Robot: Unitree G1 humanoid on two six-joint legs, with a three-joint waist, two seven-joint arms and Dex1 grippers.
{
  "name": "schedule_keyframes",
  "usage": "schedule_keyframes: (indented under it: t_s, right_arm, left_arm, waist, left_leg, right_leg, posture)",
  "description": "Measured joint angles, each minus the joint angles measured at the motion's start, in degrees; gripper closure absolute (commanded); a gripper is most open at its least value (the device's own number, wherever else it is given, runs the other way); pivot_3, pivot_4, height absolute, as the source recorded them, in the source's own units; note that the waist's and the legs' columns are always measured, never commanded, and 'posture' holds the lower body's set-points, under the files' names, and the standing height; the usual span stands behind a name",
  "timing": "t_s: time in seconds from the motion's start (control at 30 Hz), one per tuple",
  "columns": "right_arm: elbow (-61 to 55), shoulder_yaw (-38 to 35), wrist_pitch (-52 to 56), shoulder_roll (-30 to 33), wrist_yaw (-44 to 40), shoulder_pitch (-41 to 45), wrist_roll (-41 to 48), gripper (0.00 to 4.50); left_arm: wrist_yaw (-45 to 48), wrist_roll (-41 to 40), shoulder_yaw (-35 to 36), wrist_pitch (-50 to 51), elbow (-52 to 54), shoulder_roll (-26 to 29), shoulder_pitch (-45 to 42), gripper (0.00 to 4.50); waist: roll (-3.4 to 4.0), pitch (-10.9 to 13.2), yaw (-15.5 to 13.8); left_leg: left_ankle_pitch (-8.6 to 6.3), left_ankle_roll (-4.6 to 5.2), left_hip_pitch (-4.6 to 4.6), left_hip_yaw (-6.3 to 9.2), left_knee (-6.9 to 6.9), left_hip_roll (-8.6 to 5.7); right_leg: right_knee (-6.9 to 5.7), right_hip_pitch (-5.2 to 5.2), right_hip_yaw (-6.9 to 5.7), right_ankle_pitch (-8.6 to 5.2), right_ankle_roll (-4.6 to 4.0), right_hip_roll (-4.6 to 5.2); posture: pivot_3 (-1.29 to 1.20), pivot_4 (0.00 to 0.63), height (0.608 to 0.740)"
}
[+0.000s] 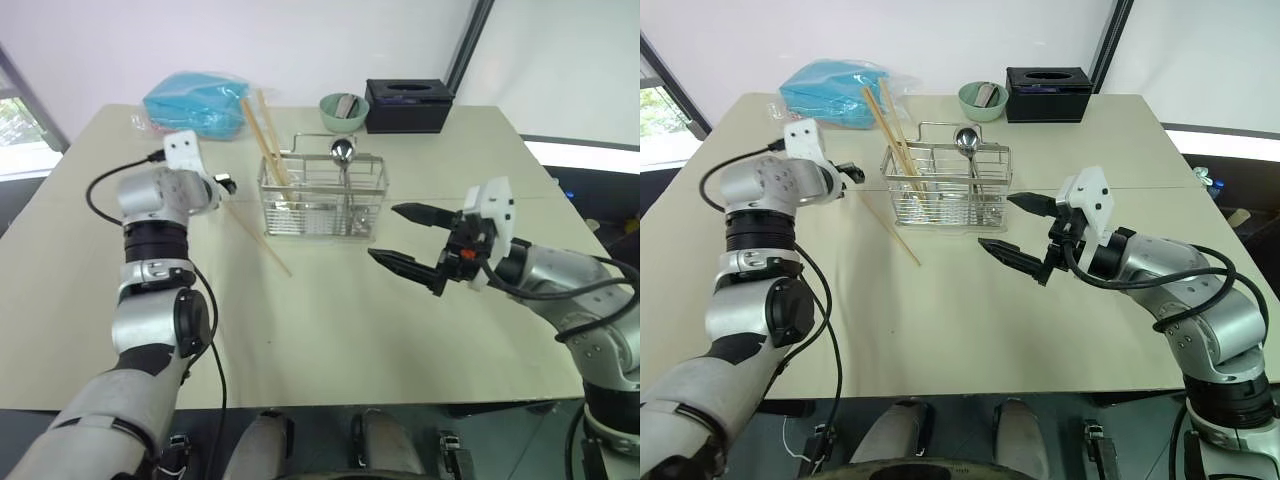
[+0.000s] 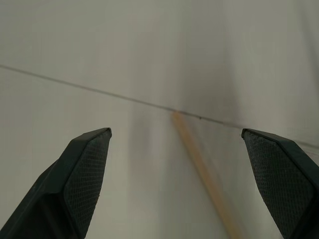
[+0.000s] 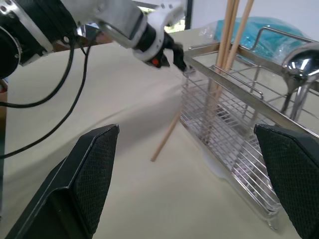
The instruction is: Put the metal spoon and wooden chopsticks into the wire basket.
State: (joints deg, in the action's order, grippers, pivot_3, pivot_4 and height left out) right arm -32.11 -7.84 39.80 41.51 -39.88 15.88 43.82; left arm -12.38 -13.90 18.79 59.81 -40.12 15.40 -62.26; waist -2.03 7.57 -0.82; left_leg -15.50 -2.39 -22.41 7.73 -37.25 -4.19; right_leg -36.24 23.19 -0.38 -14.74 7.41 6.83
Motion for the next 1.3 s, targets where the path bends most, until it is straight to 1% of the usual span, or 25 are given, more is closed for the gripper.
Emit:
schedule_keyframes:
  t_s: [0.1, 0.3, 0.37, 0.43, 0.57, 0.6, 0.63, 0.9, 1.0, 1.1, 1.2, 1.3]
  right_arm:
    - [-1.06, -1.04, 0.24, 0.00, 0.88, -0.66, 0.40, 0.00]
    - [-2.90, -1.96, 0.78, -0.95, 3.51, -2.50, 1.47, 0.00]
    - [-3.30, -2.05, 0.81, -1.31, 4.40, -2.68, 1.57, 0.00]
    - [-3.81, -2.12, 0.82, -1.48, 5.01, -2.89, 1.72, 0.00]
    - [-3.85, -2.17, 0.83, -1.65, 5.86, -3.23, 2.32, 0.00]
    - [-3.85, -2.18, 0.83, -1.65, 6.05, -3.19, 2.55, 0.00]
    - [-3.85, -2.23, 0.84, -1.66, 6.24, -3.16, 2.67, 0.00]
    - [-3.80, -2.75, 0.84, -1.03, 5.40, -3.08, 3.44, 0.00]
    - [-3.62, -2.75, 0.91, -0.33, 4.75, -3.00, 3.62, 0.00]
    - [-3.21, -2.95, 1.02, 0.34, 4.08, -2.24, 3.74, 0.00]
    - [-2.40, -3.15, 1.15, 1.05, 3.63, -2.13, 3.81, 0.00]
    - [-2.38, -3.16, 1.25, 1.37, 3.42, -1.69, 4.19, 0.00]
  left_arm:
    - [0.46, 0.97, -0.26, -2.30, -6.75, -0.94, -0.26, 0.08]
    - [3.43, 2.52, -2.03, -8.99, -16.69, -1.10, -4.53, 0.08]
    - [3.73, 2.61, -2.08, -10.75, -19.47, -1.14, -5.72, 0.62]
    - [3.83, 2.61, -2.05, -12.14, -21.22, -1.13, -6.30, 1.39]
    - [3.83, 2.40, -1.19, -13.49, -23.87, -1.10, -7.52, 3.50]
    - [3.71, 2.15, -0.92, -13.80, -24.18, -1.10, -7.63, 4.13]
    - [3.59, 2.00, -0.55, -14.06, -24.31, -1.11, -7.83, 4.45]
    - [2.27, 1.64, 1.30, -14.21, -24.74, 0.32, -7.96, 4.45]
    - [2.08, 1.98, 1.28, -15.47, -24.56, 2.83, -7.88, 4.45]
    - [1.22, 2.10, 2.05, -18.33, -23.81, 7.55, -7.77, 4.45]
    - [0.18, 0.18, 6.31, -24.40, -21.69, 11.11, -7.85, 4.45]
    - [1.07, -4.51, 11.95, -31.52, -18.84, 11.64, -10.30, 4.45]
  waist:
    - [-0.04, 0.01, 0.03]
    - [-0.03, 0.00, 0.05]
    - [-0.03, 0.00, 0.05]
    - [-0.03, 0.00, 0.04]
    - [-0.03, 0.00, -0.01]
    - [-0.03, 0.00, 0.05]
    - [-0.03, 0.00, 0.08]
    - [-0.03, 0.01, 0.21]
    - [-0.03, 0.01, 0.28]
    - [-0.03, 0.01, 0.47]
    - [-0.03, 0.01, 0.17]
    - [-0.15, 0.03, -0.68]
  left_leg:
    - [0.00, 0.00, -0.03, 0.00, -0.02, 0.00]
    - [0.00, 0.00, -0.02, -0.02, 0.00, 0.01]
    - [0.00, 0.01, -0.01, -0.02, 0.00, 0.02]
    - [0.00, 0.01, -0.01, -0.02, 0.00, 0.02]
    - [0.00, 0.01, -0.02, -0.02, -0.01, 0.00]
    - [0.00, 0.01, -0.02, -0.02, 0.00, 0.01]
    - [0.00, 0.01, -0.02, -0.02, 0.00, 0.01]
    - [0.00, 0.01, -0.02, -0.04, 0.01, 0.01]
    - [0.00, 0.01, -0.02, -0.05, 0.02, 0.01]
    - [0.00, 0.01, -0.02, -0.07, 0.03, 0.03]
    - [0.00, 0.00, -0.03, -0.05, 0.02, 0.07]
    - [0.00, 0.00, -0.10, 0.06, -0.08, 0.03]
  right_leg:
    - [0.02, 0.01, 0.00, 0.00, 0.01, 0.03]
    - [0.01, 0.01, 0.00, 0.00, 0.01, 0.05]
    - [0.01, 0.01, 0.00, 0.01, 0.02, 0.05]
    - [0.01, 0.01, 0.00, 0.01, 0.02, 0.05]
    - [0.02, 0.00, -0.01, 0.01, 0.04, 0.07]
    - [0.02, 0.00, 0.00, 0.02, 0.04, 0.07]
    - [0.02, 0.01, -0.01, 0.01, 0.04, 0.07]
    - [0.00, 0.04, -0.01, 0.02, 0.04, 0.04]
    - [-0.01, 0.08, 0.00, 0.02, 0.04, 0.03]
    - [0.00, 0.11, 0.00, 0.02, 0.04, 0.02]
    - [0.00, 0.10, 0.00, 0.02, 0.04, 0.05]
    - [0.04, 0.07, -0.06, 0.02, 0.04, 0.10]
  posture:
    - [0.00, 0.150, 0.654]
    - [0.00, 0.150, 0.654]
    - [0.00, 0.150, 0.654]
    - [0.00, 0.150, 0.654]
    - [0.00, 0.150, 0.654]
    - [0.00, 0.150, 0.654]
    - [0.00, 0.150, 0.654]
    - [0.00, 0.150, 0.654]
    - [0.00, 0.150, 0.654]
    - [0.00, 0.150, 0.654]
    - [0.00, 0.150, 0.654]
    - [0.00, 0.150, 0.654]
